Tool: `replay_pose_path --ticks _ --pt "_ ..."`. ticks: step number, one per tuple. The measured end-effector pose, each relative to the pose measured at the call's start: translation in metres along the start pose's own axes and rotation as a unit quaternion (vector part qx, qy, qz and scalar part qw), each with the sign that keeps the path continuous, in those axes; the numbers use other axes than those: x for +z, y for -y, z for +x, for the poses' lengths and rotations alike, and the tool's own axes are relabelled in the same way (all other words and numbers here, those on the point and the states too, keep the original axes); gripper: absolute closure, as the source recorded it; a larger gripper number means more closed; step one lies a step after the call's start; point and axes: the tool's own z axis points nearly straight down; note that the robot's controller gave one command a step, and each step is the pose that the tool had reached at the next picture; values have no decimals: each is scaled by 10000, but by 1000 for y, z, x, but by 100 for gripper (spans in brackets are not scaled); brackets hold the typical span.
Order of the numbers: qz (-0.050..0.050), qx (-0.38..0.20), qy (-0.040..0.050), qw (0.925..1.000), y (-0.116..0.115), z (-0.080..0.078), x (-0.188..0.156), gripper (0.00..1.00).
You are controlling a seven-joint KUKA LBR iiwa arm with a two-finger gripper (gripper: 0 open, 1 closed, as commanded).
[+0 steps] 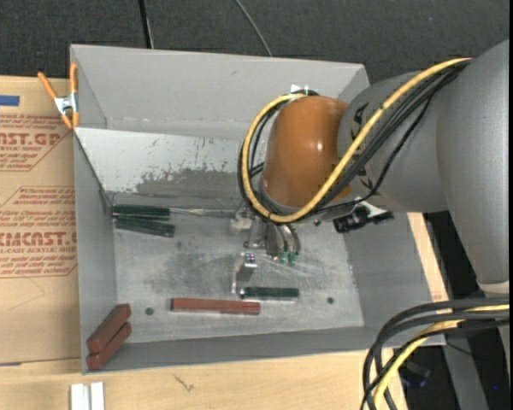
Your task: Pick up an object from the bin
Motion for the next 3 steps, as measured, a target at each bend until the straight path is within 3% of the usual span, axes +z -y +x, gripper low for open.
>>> replay_pose_path --ticks 1,2,3 --pt "-3 -674 30 9977 11 50 68 100" --pt "-4 -674 31 9977 11 50 68 100" --pt "-2 -830 51 9965 -7 16 -120 100"
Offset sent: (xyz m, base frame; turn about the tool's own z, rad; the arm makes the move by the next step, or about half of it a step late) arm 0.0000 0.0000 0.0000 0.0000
